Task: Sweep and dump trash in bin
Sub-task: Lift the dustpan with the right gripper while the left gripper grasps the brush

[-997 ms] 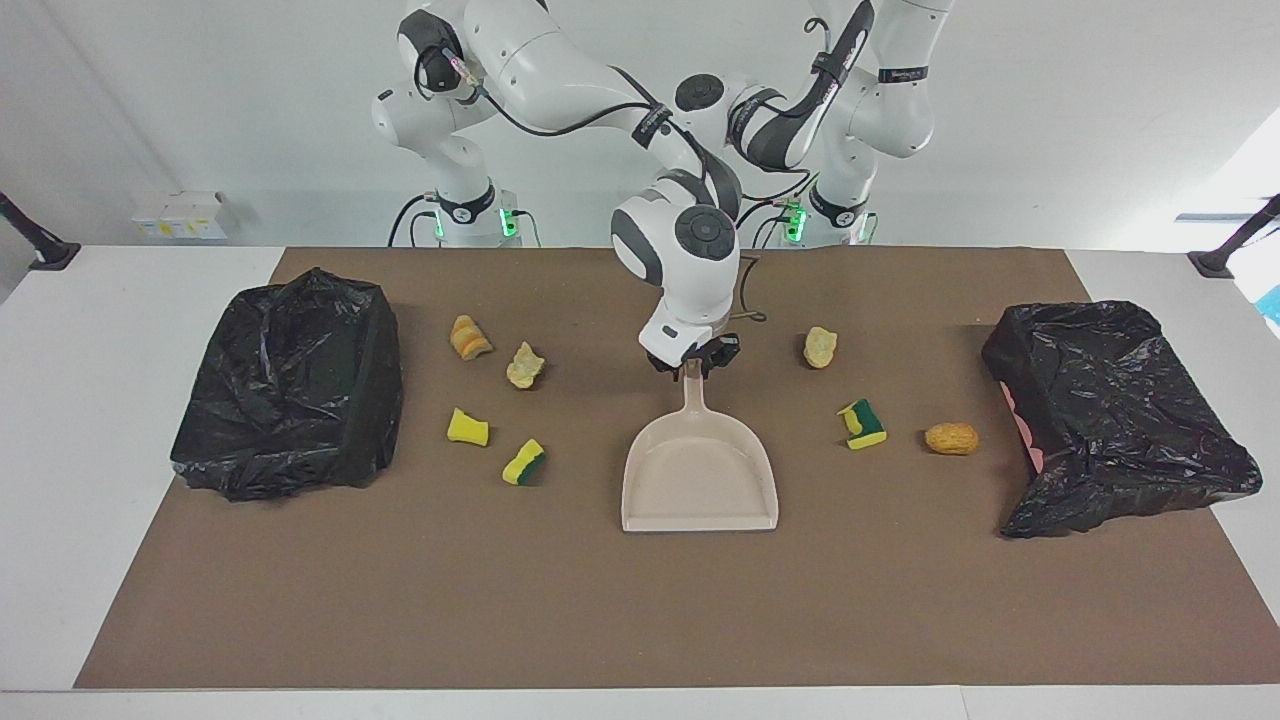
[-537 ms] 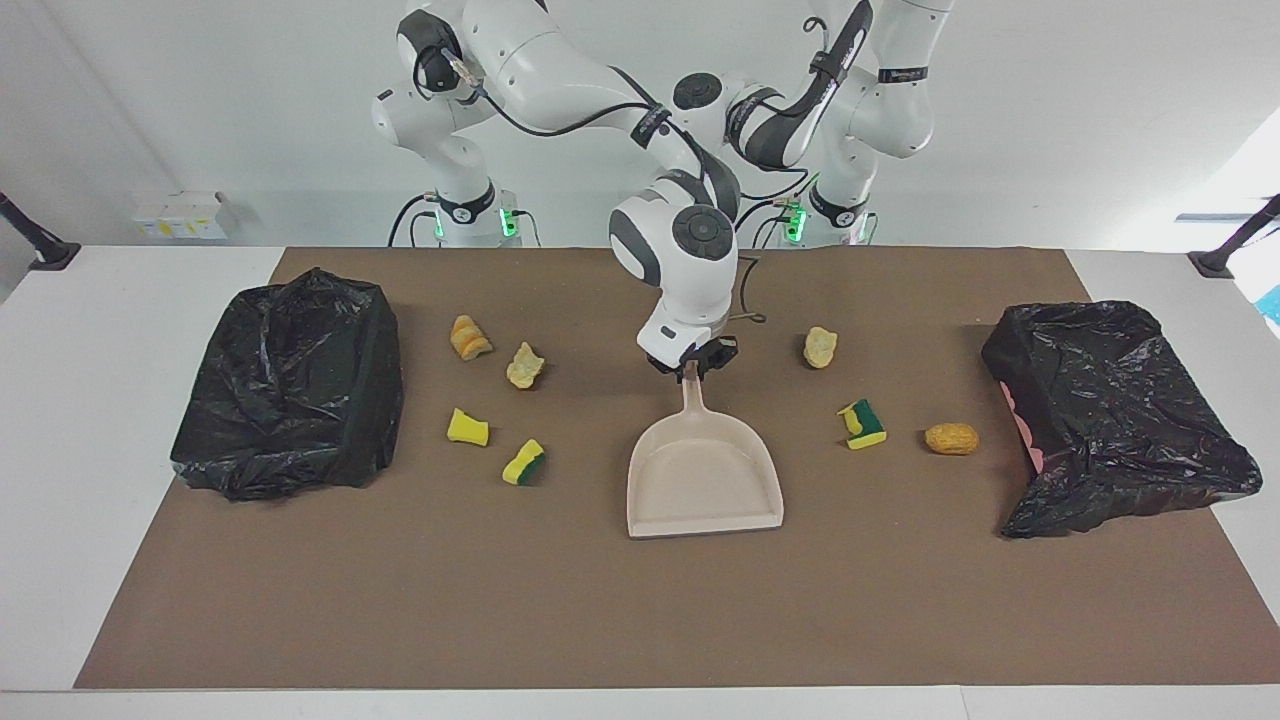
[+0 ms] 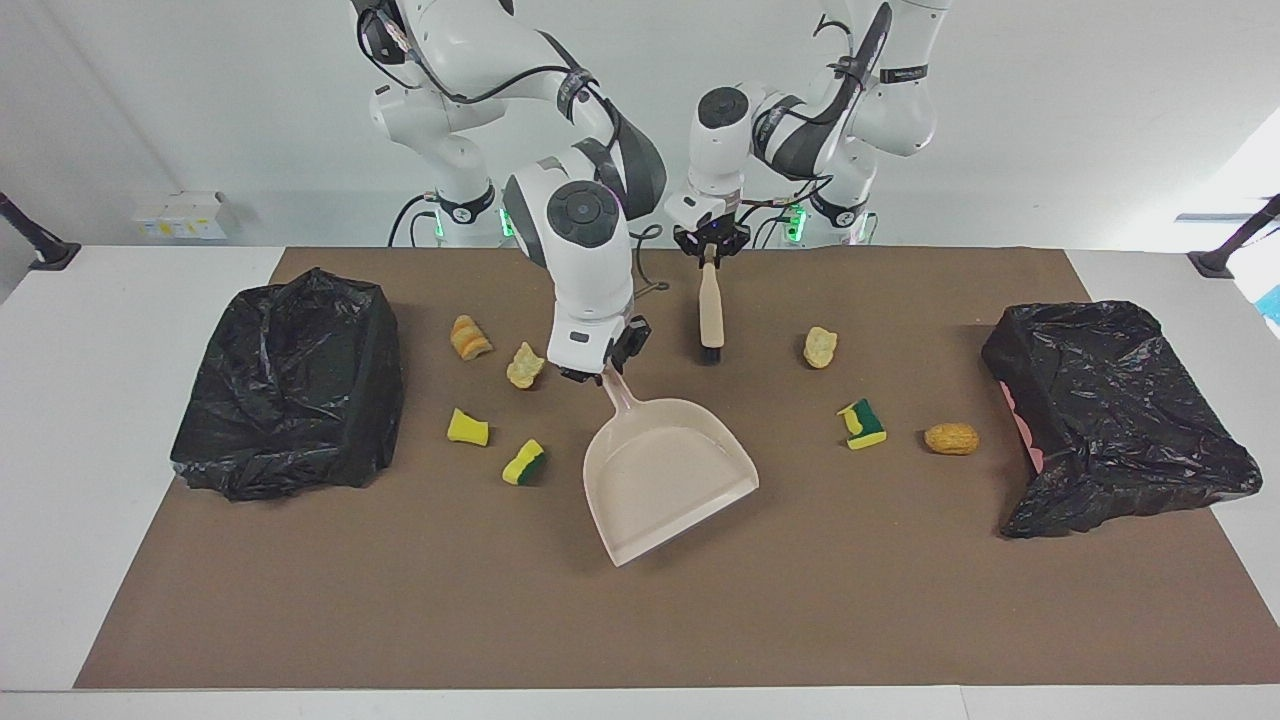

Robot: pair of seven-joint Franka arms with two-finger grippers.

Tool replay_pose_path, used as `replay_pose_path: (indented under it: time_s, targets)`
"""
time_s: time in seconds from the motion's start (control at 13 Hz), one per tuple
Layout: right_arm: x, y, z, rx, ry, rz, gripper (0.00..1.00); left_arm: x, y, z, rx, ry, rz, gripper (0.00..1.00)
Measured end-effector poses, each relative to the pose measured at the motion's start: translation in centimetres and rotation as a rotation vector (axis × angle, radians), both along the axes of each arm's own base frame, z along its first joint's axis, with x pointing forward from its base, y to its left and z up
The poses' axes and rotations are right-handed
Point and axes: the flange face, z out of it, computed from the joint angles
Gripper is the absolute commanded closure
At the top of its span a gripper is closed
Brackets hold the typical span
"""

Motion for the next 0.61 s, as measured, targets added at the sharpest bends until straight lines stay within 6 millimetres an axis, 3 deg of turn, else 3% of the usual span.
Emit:
replay_pose_path:
  time_s: [0.31, 0.46, 0.61]
  targets:
    - [-0.6, -1.4, 0.3, 0.027, 0.038, 0.295, 1.00, 7.4, 5.2, 4.4, -0.012, 0.001, 0.150, 1.00]
    - [-1.0, -1.3, -0.1, 0.010, 0.036, 0.413, 1.00, 10.7, 9.2, 5.9, 0.007, -0.011, 0.162, 1.00]
    - [-1.4, -1.3, -0.5, -0.011, 0.021, 0.538, 1.00, 13.0, 13.4, 6.1, 0.025, -0.022, 0.163, 1.00]
